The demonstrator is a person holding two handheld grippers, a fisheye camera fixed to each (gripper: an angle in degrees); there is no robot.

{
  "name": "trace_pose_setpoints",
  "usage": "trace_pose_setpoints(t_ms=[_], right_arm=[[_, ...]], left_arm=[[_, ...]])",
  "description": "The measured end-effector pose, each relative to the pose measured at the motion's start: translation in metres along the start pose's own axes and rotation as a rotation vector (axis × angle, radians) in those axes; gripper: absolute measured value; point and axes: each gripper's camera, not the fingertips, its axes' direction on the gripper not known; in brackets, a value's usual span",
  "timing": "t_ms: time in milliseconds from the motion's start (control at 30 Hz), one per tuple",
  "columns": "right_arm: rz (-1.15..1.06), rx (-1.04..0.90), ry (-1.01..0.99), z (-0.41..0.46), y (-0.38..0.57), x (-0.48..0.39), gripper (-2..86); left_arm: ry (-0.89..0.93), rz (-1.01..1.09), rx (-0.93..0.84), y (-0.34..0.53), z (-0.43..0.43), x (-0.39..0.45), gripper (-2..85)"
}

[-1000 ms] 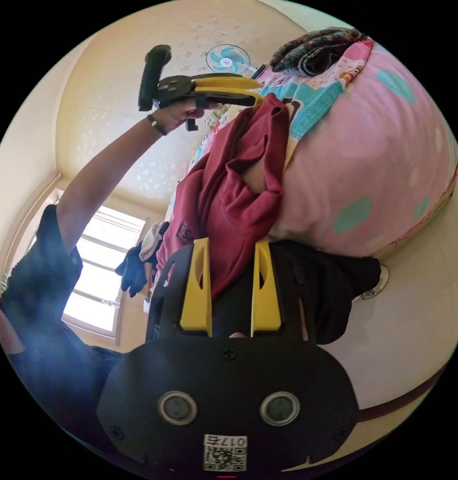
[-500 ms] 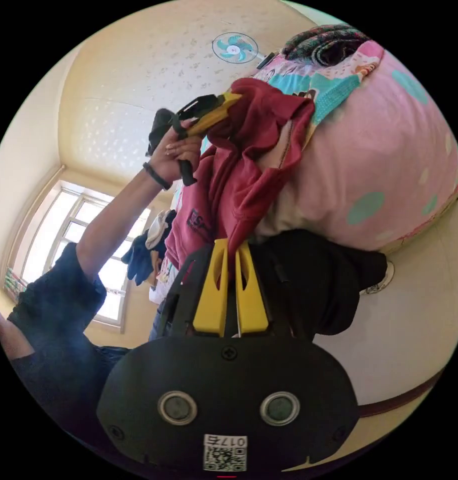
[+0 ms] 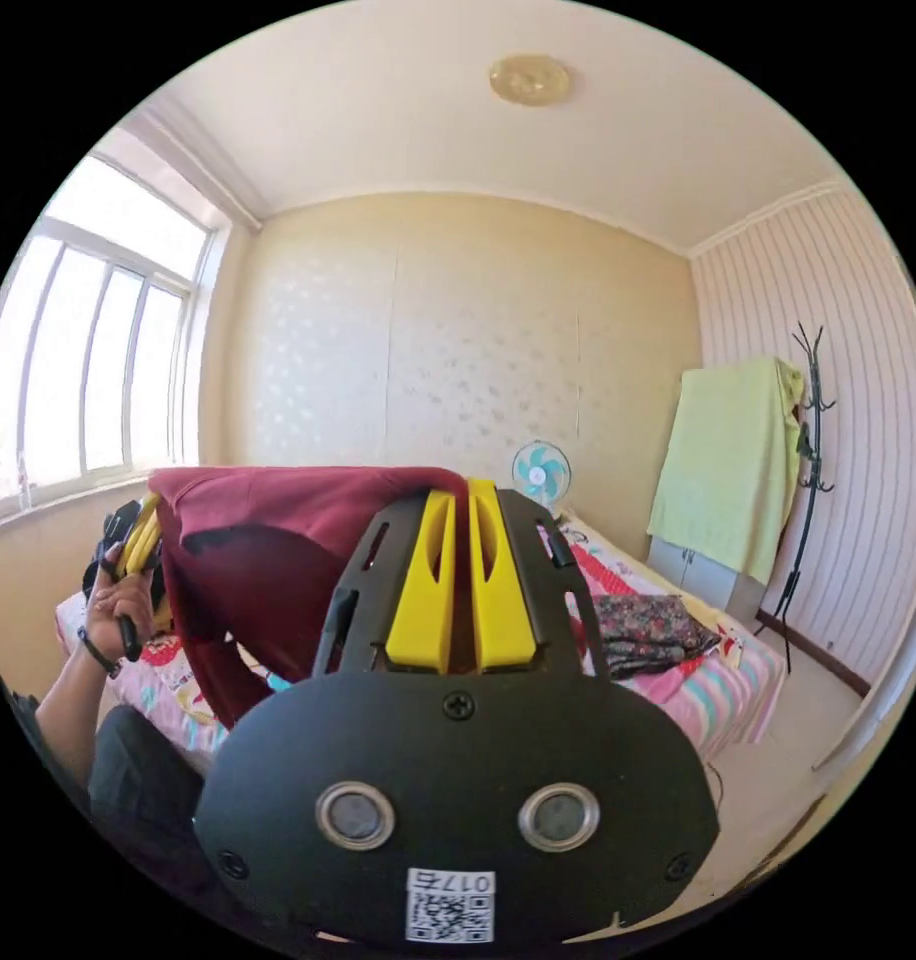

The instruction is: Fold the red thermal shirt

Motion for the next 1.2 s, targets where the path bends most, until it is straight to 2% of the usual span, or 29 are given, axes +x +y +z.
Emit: trace_pose_setpoints(t_ms=[133, 200, 333, 367, 433, 467, 533, 567, 600, 633, 667, 767, 833, 867, 1000, 1033, 1067, 1100, 1200], right_arm=[[0.091, 0.333, -0.037, -0.062, -0.031, -0.035, 3.6], [0.086, 0.354, -0.033, -0.068, -0.049, -0.046, 3.7], [0.021, 0.234, -0.137, -0.011, -0.093, -0.055, 3.8], [0.008, 0.199, -0.148, 0.006, -0.100, -0.056, 3.9], [-0.018, 0.031, -0.149, 0.103, -0.126, -0.065, 4.0], [-0.016, -0.022, -0.150, 0.135, -0.132, -0.067, 4.1], [-0.017, -0.291, -0.167, 0.270, -0.130, -0.070, 4.9], [0.002, -0.372, -0.184, 0.300, -0.123, -0.067, 5.2], [0.079, -0.509, -0.243, 0.346, -0.099, -0.056, 6.7], [0.156, -0.568, -0.326, 0.369, -0.070, -0.046, 8.3], [0.183, -0.580, -0.363, 0.375, -0.055, -0.041, 9.1], [0.251, -0.646, -0.493, 0.387, 0.038, -0.028, 11.5], [0.267, -0.805, -0.489, 0.388, 0.134, -0.026, 12.7], [0.274, -0.847, -0.472, 0.387, 0.160, -0.025, 12.9], [0.287, -1.164, -0.324, 0.350, 0.335, -0.032, 14.6], [0.267, -1.118, -0.313, 0.327, 0.362, -0.038, 14.9], [0.264, -1.026, -0.294, 0.309, 0.366, -0.040, 14.6], [0.264, -0.951, -0.238, 0.285, 0.372, -0.044, 13.9], [0.152, -1.056, -0.217, 0.283, 0.371, -0.054, 9.3]], left_arm=[[-0.163, 0.302, 0.141, -0.049, 0.014, 0.119, 0.3], [-0.280, 0.534, 0.177, -0.063, 0.040, 0.180, 0.0], [-0.510, 0.660, 0.285, -0.079, 0.085, 0.195, -0.1], [-0.578, 0.705, 0.301, -0.092, 0.104, 0.181, -0.1], [-0.669, 0.683, 0.271, -0.128, 0.136, 0.137, -0.1], [-0.723, 0.576, 0.207, -0.165, 0.162, 0.088, -0.1], [-0.804, 0.395, 0.087, -0.218, 0.200, -0.008, -0.1], [-0.882, 0.271, -0.015, -0.242, 0.218, -0.073, 0.0], [-0.938, 0.115, -0.088, -0.252, 0.219, -0.131, 0.0], [-0.947, 0.064, -0.115, -0.252, 0.215, -0.152, 0.0], [-0.940, 0.051, -0.138, -0.242, 0.202, -0.180, -0.2], [-0.936, 0.187, -0.211, -0.180, 0.163, -0.214, -0.3], [-0.993, 0.183, -0.382, -0.125, 0.145, -0.245, 0.5], [-1.015, 0.140, -0.498, -0.083, 0.133, -0.267, 3.7], [-0.974, -0.016, -0.864, 0.091, 0.106, -0.322, 12.3], [-0.980, -0.003, -0.918, 0.115, 0.108, -0.324, 12.9], [-1.014, 0.057, -1.042, 0.161, 0.114, -0.325, 14.1], [-1.095, 0.225, -1.075, 0.198, 0.120, -0.315, 14.4], [-1.223, 0.517, -1.065, 0.244, 0.130, -0.281, 10.6]])
